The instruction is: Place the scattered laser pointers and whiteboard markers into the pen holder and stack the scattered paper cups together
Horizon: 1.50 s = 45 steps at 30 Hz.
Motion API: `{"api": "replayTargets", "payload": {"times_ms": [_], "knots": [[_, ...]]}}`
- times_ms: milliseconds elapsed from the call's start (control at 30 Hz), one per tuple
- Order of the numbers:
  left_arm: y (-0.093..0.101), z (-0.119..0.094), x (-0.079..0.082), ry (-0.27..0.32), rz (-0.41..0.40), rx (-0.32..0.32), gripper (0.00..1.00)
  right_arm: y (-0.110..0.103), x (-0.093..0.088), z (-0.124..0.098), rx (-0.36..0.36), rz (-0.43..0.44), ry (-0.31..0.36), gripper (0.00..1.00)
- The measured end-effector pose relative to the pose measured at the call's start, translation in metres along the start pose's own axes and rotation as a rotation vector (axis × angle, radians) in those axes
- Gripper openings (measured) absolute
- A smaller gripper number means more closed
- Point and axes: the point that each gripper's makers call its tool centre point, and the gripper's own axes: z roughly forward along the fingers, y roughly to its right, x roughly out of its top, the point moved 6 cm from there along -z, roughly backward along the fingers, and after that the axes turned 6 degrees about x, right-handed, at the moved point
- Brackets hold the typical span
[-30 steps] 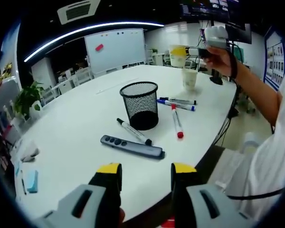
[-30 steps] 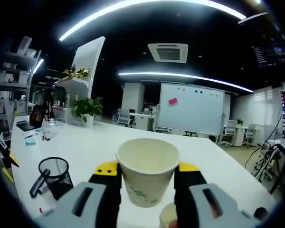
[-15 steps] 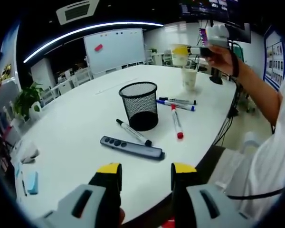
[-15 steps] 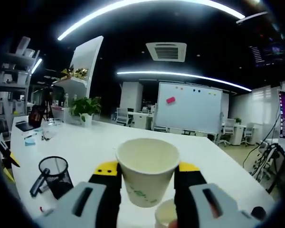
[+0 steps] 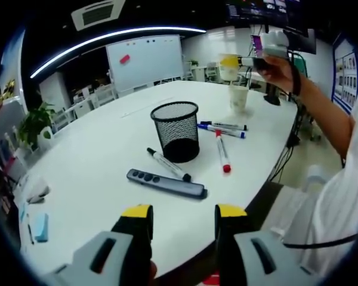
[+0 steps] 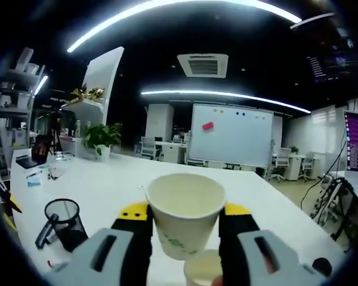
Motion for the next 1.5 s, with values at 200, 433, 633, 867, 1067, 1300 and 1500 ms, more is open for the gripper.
{"api": "replayTargets", "payload": {"times_ms": [200, 433, 633, 867, 1067, 1300, 1500], "knots": [[0.000, 0.001, -0.001, -0.003, -0.003, 0.000, 0.42, 0.003, -0.003, -0.001, -0.012, 0.005, -0.006, 0.41], [0.000, 0.001, -0.001, 0.001, -0.004, -0.004, 0.42, 0.009, -0.004, -0.003, -0.026, 0.010, -0.011, 0.41], [-0.002, 0.001, -0.002, -0.001, -0.008, 0.002, 0.42, 0.014, -0.008, -0.006, -0.054, 0.013, -0.009, 0.41], [-0.002, 0.001, -0.002, -0.001, -0.004, -0.002, 0.42, 0.020, -0.012, -0.009, -0.070, 0.014, -0.017, 0.41], [-0.004, 0.001, 0.001, 0.002, -0.001, 0.004, 0.42, 0.023, -0.015, -0.010, -0.074, 0.017, -0.026, 0.41], [-0.005, 0.001, 0.001, 0.003, 0.001, 0.004, 0.42, 0.027, -0.021, -0.011, -0.078, 0.021, -0.036, 0.41], [-0.004, 0.000, 0.000, 0.004, -0.005, 0.003, 0.42, 0.026, -0.023, -0.011, -0.073, 0.016, -0.046, 0.41]]}}
